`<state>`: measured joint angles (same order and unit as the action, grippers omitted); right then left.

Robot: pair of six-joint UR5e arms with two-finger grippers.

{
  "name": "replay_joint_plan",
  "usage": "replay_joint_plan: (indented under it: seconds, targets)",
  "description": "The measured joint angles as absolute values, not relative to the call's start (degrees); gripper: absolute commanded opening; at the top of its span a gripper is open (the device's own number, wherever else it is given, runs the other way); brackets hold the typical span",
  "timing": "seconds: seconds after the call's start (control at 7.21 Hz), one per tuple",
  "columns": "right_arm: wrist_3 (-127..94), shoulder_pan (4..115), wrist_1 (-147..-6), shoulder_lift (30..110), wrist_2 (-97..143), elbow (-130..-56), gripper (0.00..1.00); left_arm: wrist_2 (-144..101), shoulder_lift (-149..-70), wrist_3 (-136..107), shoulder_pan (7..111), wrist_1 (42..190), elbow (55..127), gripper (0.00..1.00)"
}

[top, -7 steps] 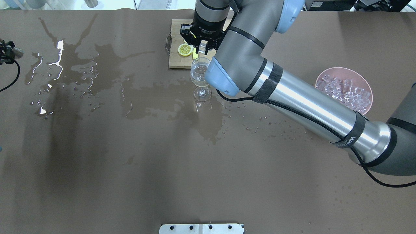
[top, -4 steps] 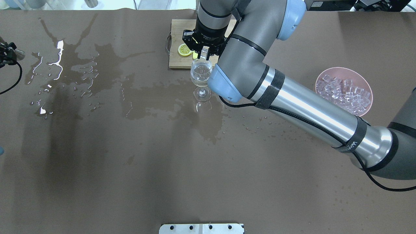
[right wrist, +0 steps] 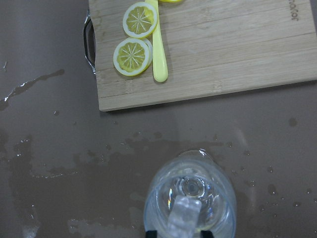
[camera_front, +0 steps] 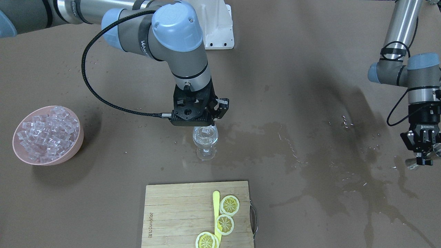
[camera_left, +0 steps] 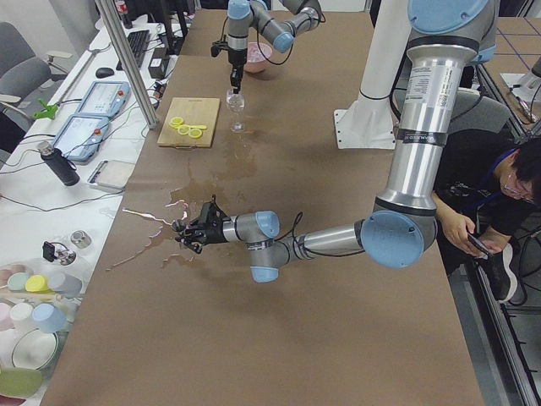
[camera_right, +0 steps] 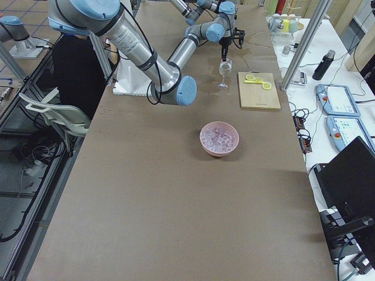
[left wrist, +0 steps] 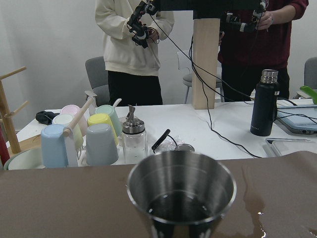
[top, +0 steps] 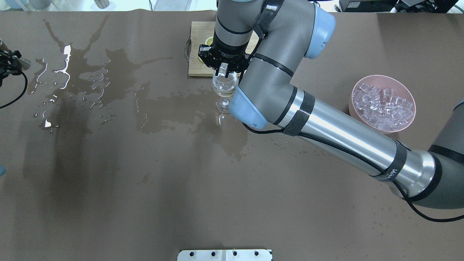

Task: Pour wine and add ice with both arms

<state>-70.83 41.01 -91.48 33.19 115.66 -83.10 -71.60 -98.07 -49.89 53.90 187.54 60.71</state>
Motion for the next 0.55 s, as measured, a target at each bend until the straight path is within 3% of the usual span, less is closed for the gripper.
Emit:
replay_joint_plan:
  seconds: [0.55]
  targets:
    - [-70.07, 43.61, -91.99, 34.54, 116.67, -85.15, 1.0, -71.69, -98.8, -51.25, 52.47, 187.14, 59.21, 0.22]
